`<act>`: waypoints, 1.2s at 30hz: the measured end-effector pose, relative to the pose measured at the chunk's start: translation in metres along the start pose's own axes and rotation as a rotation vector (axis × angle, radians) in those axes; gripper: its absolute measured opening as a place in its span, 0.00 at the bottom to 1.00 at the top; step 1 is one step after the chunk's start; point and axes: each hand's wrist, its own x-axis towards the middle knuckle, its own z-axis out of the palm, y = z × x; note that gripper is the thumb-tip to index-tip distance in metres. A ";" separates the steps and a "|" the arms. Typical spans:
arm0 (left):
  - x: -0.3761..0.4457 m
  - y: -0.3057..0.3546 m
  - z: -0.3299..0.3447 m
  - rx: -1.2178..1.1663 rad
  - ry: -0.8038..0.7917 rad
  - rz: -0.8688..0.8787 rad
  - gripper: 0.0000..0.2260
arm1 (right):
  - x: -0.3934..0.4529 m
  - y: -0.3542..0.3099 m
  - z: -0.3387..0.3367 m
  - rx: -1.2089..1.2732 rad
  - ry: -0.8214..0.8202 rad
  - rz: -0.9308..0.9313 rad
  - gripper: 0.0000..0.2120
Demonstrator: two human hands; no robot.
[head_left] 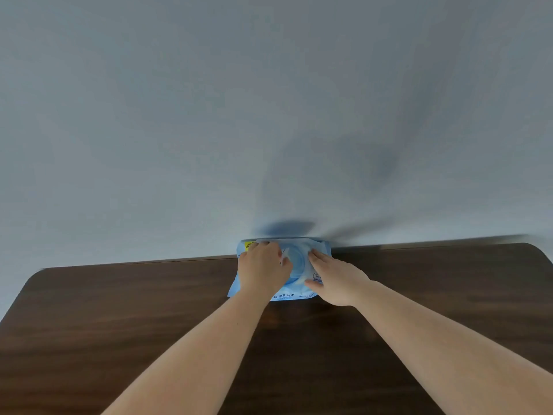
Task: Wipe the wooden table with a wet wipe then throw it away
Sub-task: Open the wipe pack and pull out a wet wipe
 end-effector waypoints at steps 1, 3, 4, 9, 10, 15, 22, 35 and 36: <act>0.001 -0.002 -0.002 -0.112 -0.025 -0.032 0.08 | -0.001 -0.001 -0.003 -0.046 0.040 -0.004 0.28; 0.000 -0.009 -0.009 -0.303 -0.064 -0.084 0.06 | -0.002 -0.005 -0.008 -0.139 0.192 -0.035 0.19; -0.001 -0.013 -0.013 -0.338 -0.055 -0.102 0.07 | -0.002 -0.007 -0.008 -0.155 0.273 -0.050 0.17; 0.003 -0.050 -0.030 -0.338 0.015 -0.162 0.07 | 0.014 -0.026 -0.008 -0.005 0.373 -0.093 0.14; 0.003 -0.057 -0.030 -0.323 0.009 -0.173 0.08 | 0.019 -0.032 -0.006 -0.004 0.348 -0.097 0.14; -0.005 -0.072 -0.025 -0.306 -0.015 -0.201 0.09 | 0.033 -0.049 0.002 0.060 0.381 -0.054 0.11; -0.010 -0.075 -0.026 -0.232 -0.058 -0.212 0.10 | 0.032 -0.054 -0.002 0.031 0.423 -0.103 0.04; -0.028 -0.035 -0.056 -0.896 -0.085 -0.290 0.10 | -0.015 -0.056 -0.048 1.154 0.379 0.201 0.05; -0.030 -0.032 -0.059 -1.002 -0.144 -0.321 0.10 | -0.018 -0.059 -0.049 1.187 0.363 0.193 0.04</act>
